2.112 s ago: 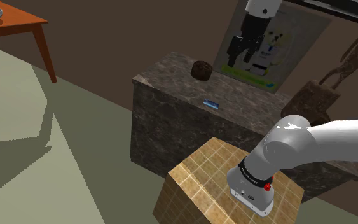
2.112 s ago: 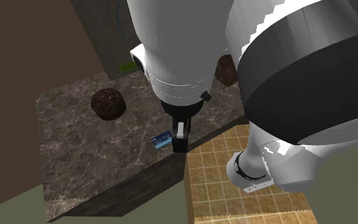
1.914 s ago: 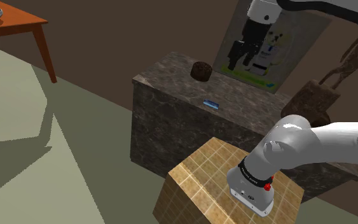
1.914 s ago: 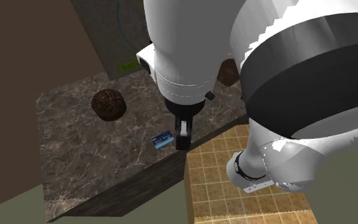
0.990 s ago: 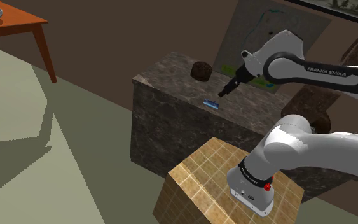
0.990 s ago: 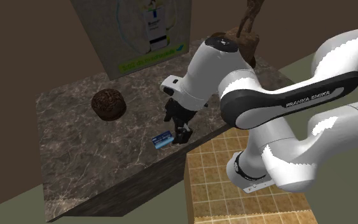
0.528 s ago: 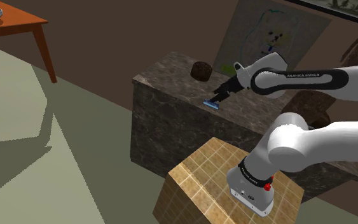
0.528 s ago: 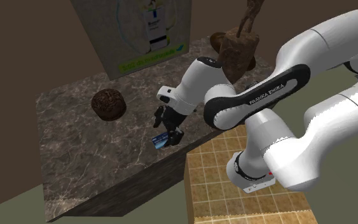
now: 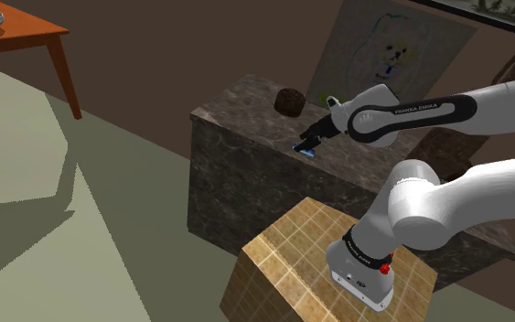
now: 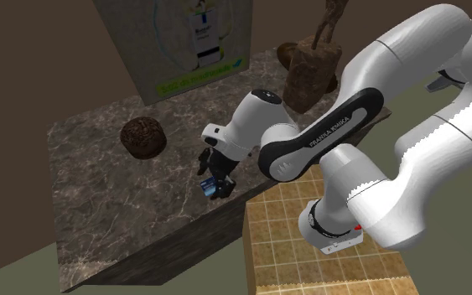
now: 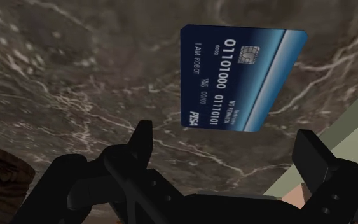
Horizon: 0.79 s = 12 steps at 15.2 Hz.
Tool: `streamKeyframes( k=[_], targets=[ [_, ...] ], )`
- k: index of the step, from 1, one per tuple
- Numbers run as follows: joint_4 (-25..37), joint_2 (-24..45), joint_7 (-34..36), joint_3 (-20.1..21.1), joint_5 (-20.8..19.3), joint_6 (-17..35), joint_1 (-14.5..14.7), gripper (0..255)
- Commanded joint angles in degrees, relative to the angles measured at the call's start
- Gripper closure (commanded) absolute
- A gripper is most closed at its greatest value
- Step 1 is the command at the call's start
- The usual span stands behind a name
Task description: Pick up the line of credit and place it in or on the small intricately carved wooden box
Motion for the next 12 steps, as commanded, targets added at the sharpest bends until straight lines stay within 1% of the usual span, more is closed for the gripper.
streamKeyframes(
  k=[1,6,7,12],
  targets=[
    [0.0,0.3,0.0,-0.2,0.1,0.4,0.3,0],
    [0.0,0.3,0.0,-0.2,0.1,0.3,0.3,0],
    [0.0,0.3,0.0,-0.2,0.1,0.3,0.3,255],
    [0.0,0.3,0.0,-0.2,0.1,0.4,0.3,255]
  ],
)
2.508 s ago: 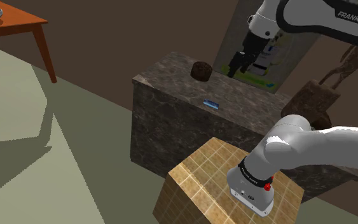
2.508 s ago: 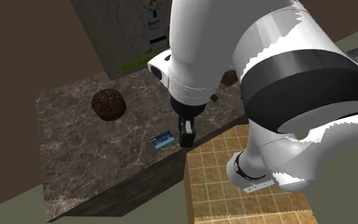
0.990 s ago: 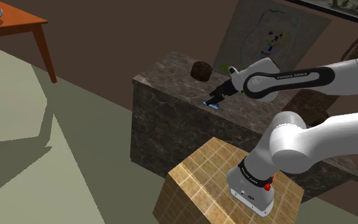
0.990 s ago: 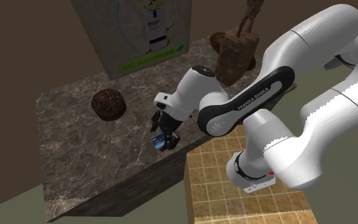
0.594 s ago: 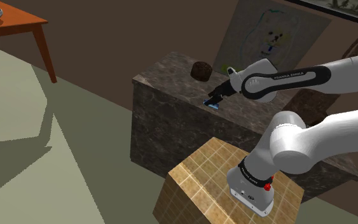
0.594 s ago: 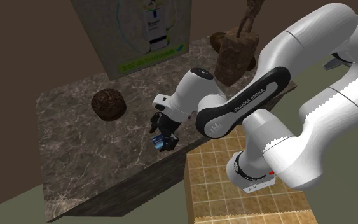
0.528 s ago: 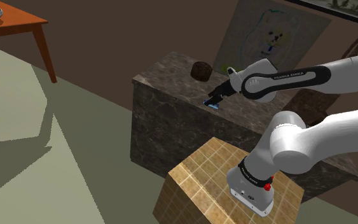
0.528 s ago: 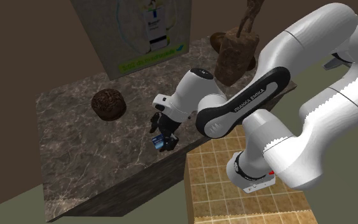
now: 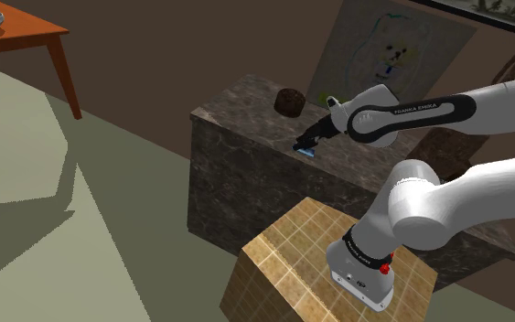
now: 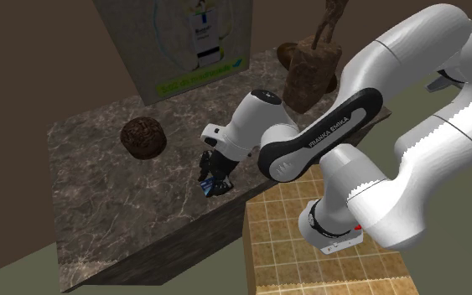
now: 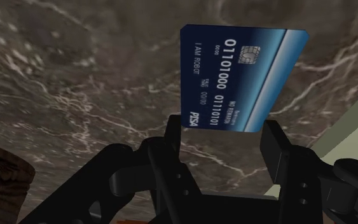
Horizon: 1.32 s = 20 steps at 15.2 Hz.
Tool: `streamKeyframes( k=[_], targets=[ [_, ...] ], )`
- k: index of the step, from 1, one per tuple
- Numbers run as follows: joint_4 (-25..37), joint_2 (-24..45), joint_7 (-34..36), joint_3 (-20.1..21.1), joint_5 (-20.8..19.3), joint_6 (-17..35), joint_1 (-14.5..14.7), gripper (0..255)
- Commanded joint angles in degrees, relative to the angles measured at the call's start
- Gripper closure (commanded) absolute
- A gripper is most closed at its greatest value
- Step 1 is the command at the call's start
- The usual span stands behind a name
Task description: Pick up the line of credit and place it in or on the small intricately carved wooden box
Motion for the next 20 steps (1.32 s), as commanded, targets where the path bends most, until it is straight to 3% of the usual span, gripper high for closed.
streamKeyframes(
  k=[1,4,11,20],
  targets=[
    [0.0,0.0,0.0,0.0,0.0,0.0,0.0,255],
    [0.0,0.0,0.0,0.0,0.0,0.0,0.0,255],
    [1.8,-5.8,2.9,6.4,0.3,-8.2,-3.8,255],
    [5.3,-11.6,5.8,12.5,1.9,-17.5,-5.6,255]
  ],
)
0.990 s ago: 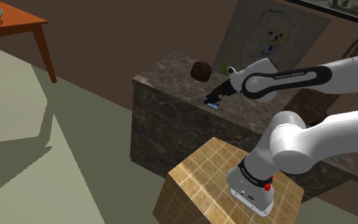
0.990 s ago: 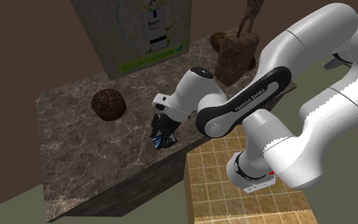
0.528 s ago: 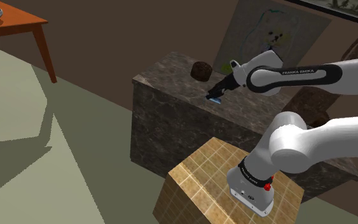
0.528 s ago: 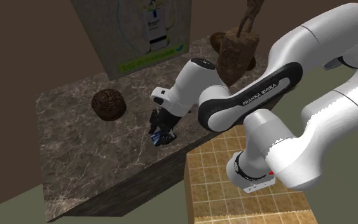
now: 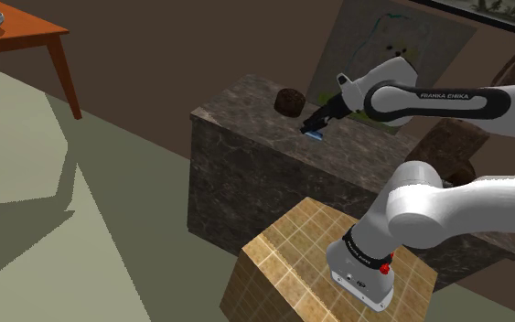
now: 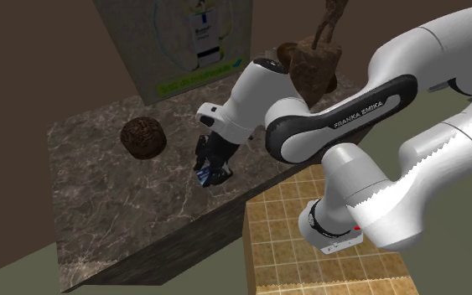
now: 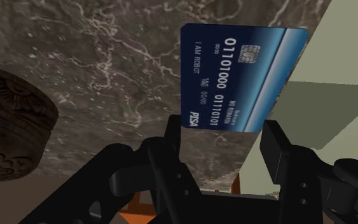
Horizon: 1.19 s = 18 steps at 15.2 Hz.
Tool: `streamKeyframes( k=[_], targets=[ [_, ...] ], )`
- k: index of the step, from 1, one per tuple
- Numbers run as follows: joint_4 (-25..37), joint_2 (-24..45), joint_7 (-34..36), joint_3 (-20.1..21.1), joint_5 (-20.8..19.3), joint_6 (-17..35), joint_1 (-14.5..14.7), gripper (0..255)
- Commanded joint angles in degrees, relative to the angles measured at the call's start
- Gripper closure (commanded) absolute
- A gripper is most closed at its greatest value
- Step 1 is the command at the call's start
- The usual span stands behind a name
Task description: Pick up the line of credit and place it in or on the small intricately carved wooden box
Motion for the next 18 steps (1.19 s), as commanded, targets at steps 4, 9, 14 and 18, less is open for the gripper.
streamKeyframes(
  k=[4,9,14,18],
  targets=[
    [2.4,-2.6,1.3,2.9,1.1,-4.9,-0.3,255],
    [5.0,-4.4,2.6,5.4,2.3,-9.2,-0.2,255],
    [8.0,-5.6,3.6,7.7,3.5,-13.2,0.3,255],
    [11.4,-3.6,3.4,7.3,4.2,-14.2,2.0,255]
  ],
)
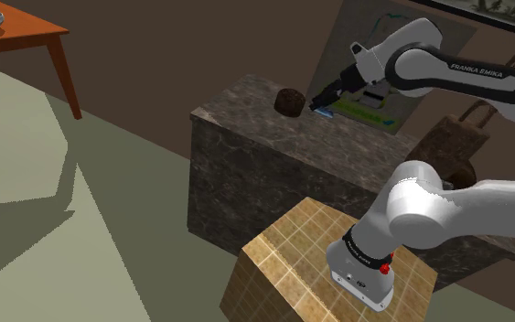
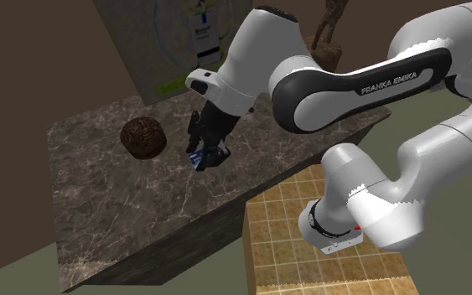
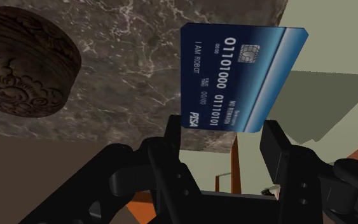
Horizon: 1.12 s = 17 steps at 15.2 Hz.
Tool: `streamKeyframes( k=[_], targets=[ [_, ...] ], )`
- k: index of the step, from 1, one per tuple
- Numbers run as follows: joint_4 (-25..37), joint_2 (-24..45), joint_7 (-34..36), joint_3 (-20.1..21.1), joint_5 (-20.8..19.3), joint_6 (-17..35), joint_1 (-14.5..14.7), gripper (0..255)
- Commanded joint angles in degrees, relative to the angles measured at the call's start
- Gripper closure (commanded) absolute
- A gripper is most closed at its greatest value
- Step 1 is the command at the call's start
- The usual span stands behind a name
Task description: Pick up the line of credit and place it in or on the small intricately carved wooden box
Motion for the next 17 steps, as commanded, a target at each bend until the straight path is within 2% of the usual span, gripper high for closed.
streamKeyframes(
  k=[1,6,10,14,17],
  targets=[
    [3.3,3.5,-1.2,-2.2,0.4,0.9,2.4,255],
    [13.4,13.6,-5.6,-10.5,2.6,3.3,11.0,255],
    [22.3,20.5,-9.7,-18.9,5.8,3.7,19.8,255],
    [32.0,26.8,-14.2,-30.0,10.2,2.8,31.2,255],
    [40.0,30.2,-17.2,-41.4,13.2,1.3,42.8,255]
  ],
)
